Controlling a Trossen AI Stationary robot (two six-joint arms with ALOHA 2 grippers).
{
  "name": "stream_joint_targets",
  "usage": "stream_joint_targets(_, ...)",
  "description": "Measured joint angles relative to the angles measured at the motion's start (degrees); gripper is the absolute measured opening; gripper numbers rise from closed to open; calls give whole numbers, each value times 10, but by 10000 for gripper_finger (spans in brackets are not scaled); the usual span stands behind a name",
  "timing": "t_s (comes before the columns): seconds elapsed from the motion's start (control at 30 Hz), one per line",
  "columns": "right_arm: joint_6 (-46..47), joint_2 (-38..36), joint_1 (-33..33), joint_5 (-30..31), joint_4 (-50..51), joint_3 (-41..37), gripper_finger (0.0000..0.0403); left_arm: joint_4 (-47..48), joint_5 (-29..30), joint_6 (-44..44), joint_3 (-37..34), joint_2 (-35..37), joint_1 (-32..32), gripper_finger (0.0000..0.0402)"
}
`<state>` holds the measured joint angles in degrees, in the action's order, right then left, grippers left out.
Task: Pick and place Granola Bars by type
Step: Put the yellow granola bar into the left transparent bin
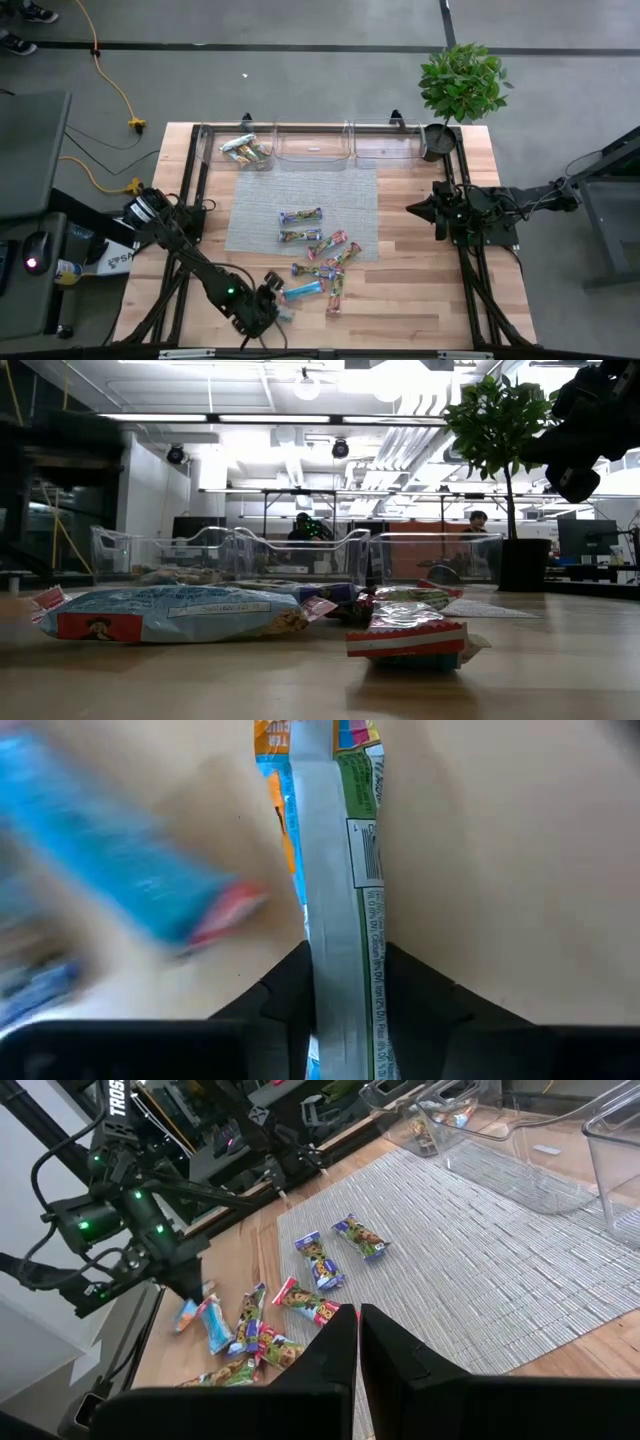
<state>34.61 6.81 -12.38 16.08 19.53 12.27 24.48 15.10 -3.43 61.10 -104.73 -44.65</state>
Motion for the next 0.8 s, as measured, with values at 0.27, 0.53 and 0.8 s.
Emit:
stream_joint_targets(0.27, 0, 0, 0, 0, -1, 0, 0, 244, 155, -165, 75, 28, 43, 96)
stream_joint_targets(0.53, 0, 6, 0, 0, -4, 0, 0, 200, 204, -177, 77, 143, 92, 96)
stream_joint_targets(0.8, -5, 7, 0, 0, -5, 0, 0, 48, 190, -151, 53, 274, 155, 96)
